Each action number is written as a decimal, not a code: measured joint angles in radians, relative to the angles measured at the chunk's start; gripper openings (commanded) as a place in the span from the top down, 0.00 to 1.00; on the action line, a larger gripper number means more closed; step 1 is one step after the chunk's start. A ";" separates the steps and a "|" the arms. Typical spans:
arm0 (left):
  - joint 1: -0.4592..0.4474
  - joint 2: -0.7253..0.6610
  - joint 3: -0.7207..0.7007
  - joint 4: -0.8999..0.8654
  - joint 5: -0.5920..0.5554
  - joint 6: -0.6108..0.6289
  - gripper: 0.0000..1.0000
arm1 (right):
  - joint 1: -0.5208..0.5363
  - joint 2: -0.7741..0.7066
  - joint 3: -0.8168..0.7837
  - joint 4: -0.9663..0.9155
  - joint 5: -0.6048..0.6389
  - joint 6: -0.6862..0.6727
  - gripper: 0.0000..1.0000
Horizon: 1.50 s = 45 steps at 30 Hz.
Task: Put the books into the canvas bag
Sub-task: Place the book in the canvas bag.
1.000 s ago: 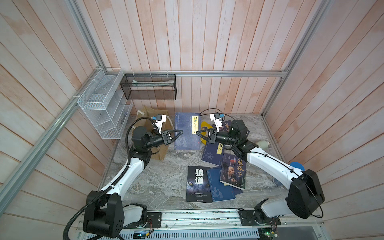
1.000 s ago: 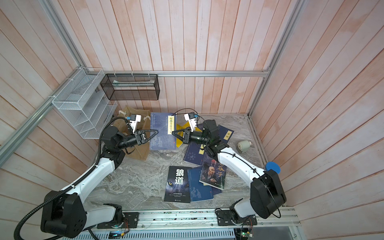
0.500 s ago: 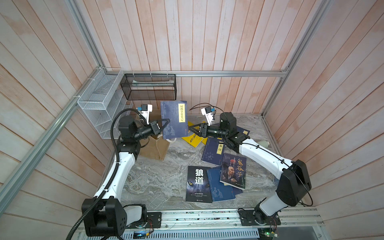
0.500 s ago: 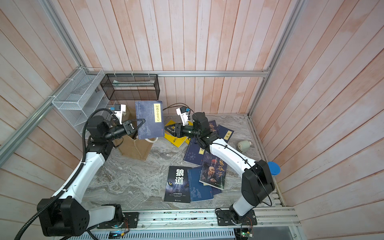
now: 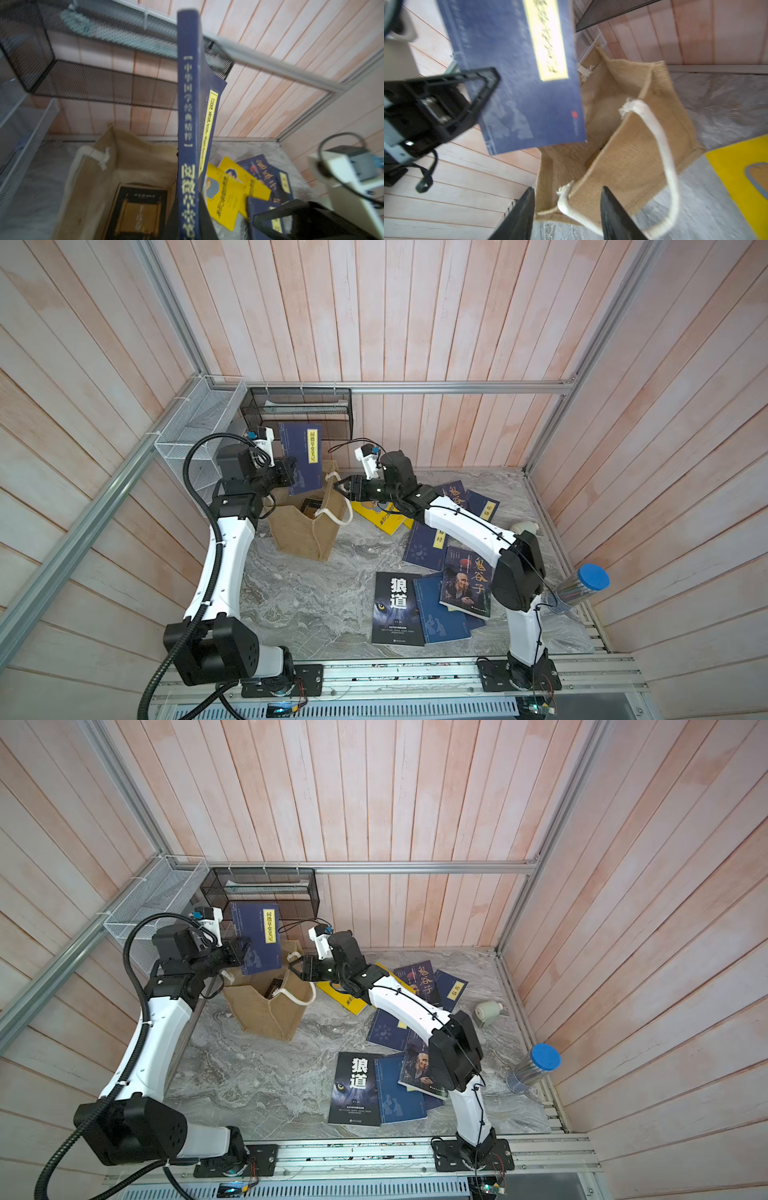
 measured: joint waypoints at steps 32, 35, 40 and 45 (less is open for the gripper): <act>-0.084 -0.119 -0.167 -0.277 -0.212 0.069 1.00 | 0.058 0.174 0.261 -0.291 0.178 0.011 0.46; -0.084 -0.119 -0.169 -0.279 -0.209 0.061 1.00 | 0.062 0.174 0.261 -0.297 0.190 0.010 0.46; -0.086 -0.116 -0.176 -0.278 -0.180 0.053 1.00 | 0.067 0.174 0.261 -0.298 0.186 0.014 0.47; -0.090 -0.085 -0.170 -0.288 -0.151 0.051 1.00 | 0.068 0.177 0.261 -0.295 0.153 0.031 0.65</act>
